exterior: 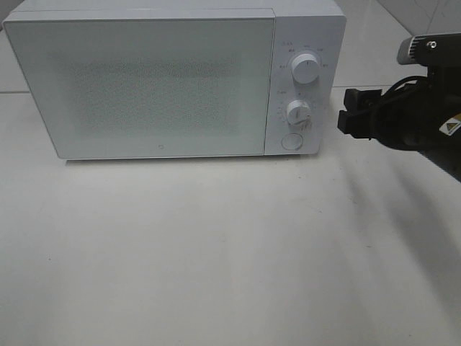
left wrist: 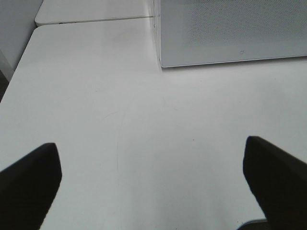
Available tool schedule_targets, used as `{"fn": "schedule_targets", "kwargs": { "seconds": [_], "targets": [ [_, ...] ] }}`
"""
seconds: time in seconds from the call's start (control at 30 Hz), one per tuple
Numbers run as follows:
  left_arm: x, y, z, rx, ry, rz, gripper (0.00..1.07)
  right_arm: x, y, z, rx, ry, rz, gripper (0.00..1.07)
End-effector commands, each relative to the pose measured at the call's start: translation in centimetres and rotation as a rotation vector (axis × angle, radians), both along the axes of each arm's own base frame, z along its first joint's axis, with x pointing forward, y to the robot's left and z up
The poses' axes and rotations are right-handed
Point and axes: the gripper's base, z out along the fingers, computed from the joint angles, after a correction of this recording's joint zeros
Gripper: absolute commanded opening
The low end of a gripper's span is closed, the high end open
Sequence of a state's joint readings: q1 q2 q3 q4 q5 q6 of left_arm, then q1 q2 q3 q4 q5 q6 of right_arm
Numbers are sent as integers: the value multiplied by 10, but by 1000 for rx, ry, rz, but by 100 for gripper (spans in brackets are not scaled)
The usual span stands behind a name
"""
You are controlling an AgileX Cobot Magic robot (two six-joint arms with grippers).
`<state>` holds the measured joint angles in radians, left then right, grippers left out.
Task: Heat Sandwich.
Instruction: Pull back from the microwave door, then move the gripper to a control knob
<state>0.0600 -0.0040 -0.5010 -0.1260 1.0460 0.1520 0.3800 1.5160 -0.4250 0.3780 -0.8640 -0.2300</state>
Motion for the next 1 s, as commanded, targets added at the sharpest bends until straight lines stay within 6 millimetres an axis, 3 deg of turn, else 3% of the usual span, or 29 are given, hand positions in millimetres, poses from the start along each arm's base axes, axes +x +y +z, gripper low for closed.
{"fn": "schedule_targets", "kwargs": {
  "seconds": [0.03, 0.5, 1.0],
  "targets": [
    [-3, -1, -1, -6, -28, -9, 98, 0, 9, -4, 5, -50, -20, 75],
    [-3, -1, -1, -6, -28, -9, 98, 1, 33, -35, -11, -62, -75, 75],
    [-3, -1, -1, -6, -28, -9, 98, 38, 57, -55, -17, -55, -66, 75]
  ]
}}
